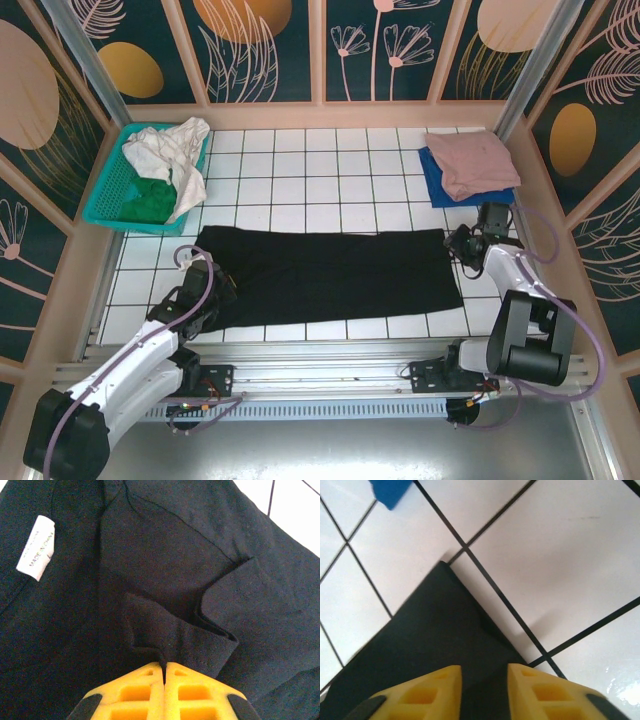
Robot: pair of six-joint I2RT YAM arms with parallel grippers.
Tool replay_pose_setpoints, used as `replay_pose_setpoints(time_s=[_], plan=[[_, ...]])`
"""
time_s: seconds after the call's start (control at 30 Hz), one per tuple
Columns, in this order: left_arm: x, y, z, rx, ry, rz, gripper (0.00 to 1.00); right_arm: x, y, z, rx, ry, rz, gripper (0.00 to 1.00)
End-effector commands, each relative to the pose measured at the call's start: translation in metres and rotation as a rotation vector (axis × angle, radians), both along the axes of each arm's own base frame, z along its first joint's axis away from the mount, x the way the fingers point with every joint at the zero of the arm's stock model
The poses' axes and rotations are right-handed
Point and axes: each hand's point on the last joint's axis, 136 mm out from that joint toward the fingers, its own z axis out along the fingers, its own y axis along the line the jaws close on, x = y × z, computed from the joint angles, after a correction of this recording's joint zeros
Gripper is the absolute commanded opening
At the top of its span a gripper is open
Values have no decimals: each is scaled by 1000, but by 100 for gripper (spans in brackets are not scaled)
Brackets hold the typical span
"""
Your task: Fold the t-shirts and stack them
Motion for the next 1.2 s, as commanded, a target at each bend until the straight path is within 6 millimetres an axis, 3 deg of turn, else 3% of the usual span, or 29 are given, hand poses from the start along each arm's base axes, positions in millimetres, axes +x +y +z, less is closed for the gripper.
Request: replay_pose_setpoints(time_s=[0.0, 0.13, 0.23, 0.43, 0.53, 0.63, 0.83, 1.0, 1.17], plan=[[-3, 5, -6, 21, 19, 26, 0, -1, 1, 7, 14, -21, -18, 41], [-2, 3, -6, 14, 20, 17, 0, 3, 6, -10, 43, 14, 2, 42], [2, -4, 4, -31, -16, 3, 0, 3, 13, -23, 50, 38, 18, 42], [37, -24, 75, -82, -183, -48, 0, 2, 21, -27, 49, 46, 31, 35], [53, -25, 92, -40, -194, -52, 0, -1, 15, -30, 20, 67, 17, 28], [59, -29, 95, -31, -191, -63, 0, -5, 14, -33, 12, 90, 11, 27], [58, -27, 94, -34, -198, -55, 0, -15, 0, -35, -53, 137, -47, 34], [57, -28, 91, -36, -195, -57, 0, -29, 5, -48, -105, 226, -33, 37], [58, -30, 88, -42, -188, -64, 0, -26, 1, -41, -127, 210, -52, 39]])
